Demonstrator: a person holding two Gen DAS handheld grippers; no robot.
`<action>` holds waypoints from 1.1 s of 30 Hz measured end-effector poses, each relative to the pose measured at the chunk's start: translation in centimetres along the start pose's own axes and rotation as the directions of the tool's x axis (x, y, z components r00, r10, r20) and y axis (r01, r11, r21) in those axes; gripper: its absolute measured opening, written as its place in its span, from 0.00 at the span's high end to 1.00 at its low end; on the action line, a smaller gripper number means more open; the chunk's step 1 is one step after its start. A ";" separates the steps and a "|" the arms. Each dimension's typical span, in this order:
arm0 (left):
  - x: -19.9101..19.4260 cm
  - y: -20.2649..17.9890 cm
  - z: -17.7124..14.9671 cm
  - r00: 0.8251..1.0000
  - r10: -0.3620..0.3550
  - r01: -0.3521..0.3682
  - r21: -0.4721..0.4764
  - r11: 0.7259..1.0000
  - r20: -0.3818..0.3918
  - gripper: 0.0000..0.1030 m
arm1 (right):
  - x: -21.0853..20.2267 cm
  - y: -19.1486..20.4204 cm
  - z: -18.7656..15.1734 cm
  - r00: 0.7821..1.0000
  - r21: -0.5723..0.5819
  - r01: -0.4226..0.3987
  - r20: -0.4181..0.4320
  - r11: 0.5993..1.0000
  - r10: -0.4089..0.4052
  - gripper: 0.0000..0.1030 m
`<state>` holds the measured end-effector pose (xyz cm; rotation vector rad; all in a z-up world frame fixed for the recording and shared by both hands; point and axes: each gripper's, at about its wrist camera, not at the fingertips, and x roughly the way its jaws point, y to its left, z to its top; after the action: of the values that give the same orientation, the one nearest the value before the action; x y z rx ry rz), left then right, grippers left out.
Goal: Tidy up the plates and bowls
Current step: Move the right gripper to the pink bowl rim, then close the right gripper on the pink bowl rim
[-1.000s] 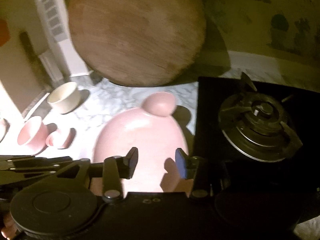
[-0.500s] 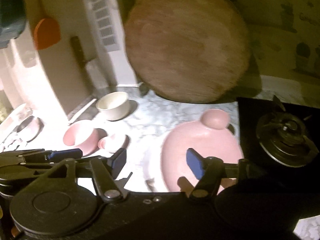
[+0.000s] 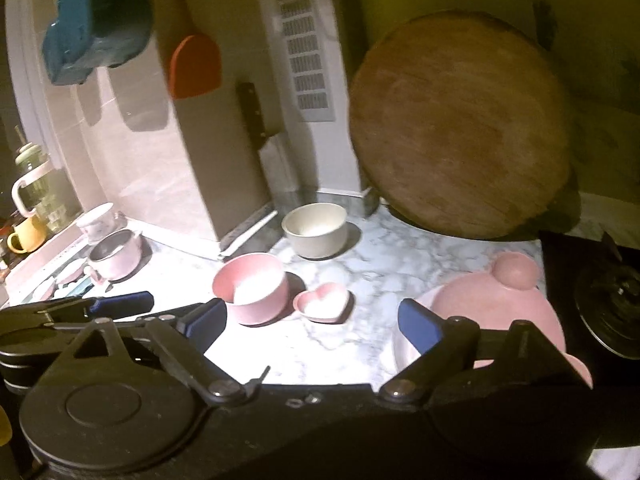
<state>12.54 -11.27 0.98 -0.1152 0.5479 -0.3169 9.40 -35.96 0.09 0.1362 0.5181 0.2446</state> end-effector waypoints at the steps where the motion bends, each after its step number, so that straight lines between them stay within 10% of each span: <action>1: -0.2 0.3 0.0 1.000 0.011 -0.011 -0.004 1.000 0.004 0.24 | 0.1 0.3 0.1 1.000 -0.003 -0.008 -0.003 1.000 0.008 0.10; 14: 2.5 4.3 0.3 0.990 0.132 -0.136 -0.085 0.987 -0.047 0.24 | 4.7 2.7 1.2 0.998 -0.049 -0.065 -0.029 0.997 0.064 0.10; 33: 15.4 10.2 1.5 0.944 0.227 -0.280 -0.218 0.935 -0.239 0.24 | 22.7 0.6 3.8 0.944 -0.007 -0.059 -0.325 0.998 0.054 0.29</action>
<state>28.47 -6.66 -7.32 -0.2538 0.8047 -0.0031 30.32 -29.61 -7.27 0.0950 0.8413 0.3302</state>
